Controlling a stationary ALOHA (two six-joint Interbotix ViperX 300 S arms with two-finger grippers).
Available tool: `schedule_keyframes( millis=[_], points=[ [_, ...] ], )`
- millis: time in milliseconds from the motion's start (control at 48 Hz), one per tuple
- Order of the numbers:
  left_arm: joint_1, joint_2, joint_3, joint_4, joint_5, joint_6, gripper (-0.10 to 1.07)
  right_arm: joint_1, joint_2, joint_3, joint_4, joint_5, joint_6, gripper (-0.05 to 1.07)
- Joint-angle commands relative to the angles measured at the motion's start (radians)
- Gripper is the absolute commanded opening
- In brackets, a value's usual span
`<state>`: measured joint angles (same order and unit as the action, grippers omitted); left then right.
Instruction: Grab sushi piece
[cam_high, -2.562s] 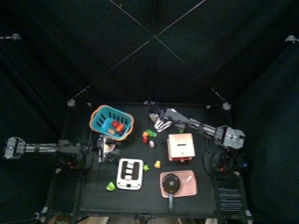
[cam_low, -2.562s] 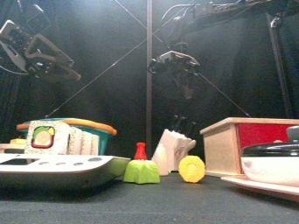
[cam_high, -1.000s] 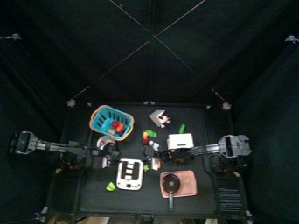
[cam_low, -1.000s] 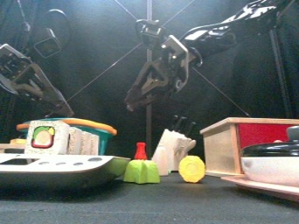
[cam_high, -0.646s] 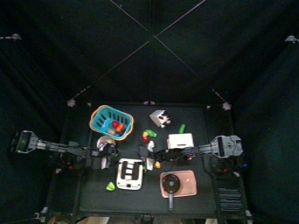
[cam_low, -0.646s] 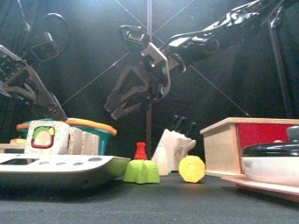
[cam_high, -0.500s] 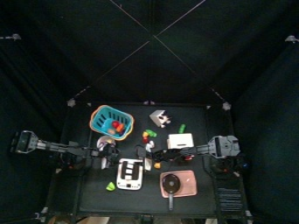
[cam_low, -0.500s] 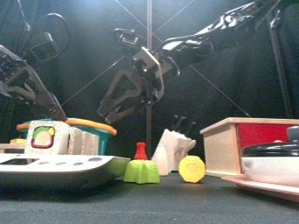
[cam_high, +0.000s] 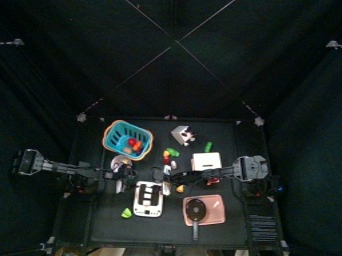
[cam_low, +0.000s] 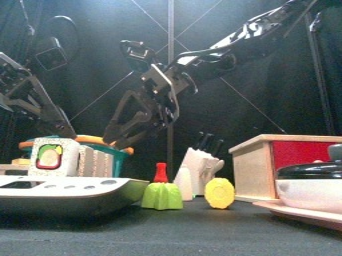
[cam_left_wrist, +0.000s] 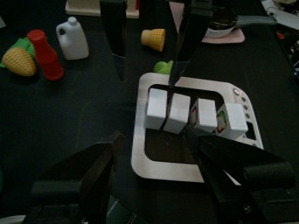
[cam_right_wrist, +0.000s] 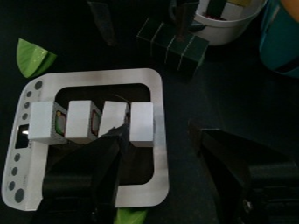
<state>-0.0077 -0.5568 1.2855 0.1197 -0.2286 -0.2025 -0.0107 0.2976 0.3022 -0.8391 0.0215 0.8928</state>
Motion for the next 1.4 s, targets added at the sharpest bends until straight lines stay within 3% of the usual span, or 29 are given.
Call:
schedule_keyframes(
  millis=[0,1375],
  points=[
    [-0.002,0.002,-0.014,-0.002,-0.003,0.002,0.93,0.003,-0.018,-0.026,-0.002,-0.002,0.0,0.89],
    [-0.002,0.0,-0.015,-0.002,-0.003,0.002,0.93,0.014,0.035,-0.071,-0.002,0.044,-0.002,0.86]
  ],
)
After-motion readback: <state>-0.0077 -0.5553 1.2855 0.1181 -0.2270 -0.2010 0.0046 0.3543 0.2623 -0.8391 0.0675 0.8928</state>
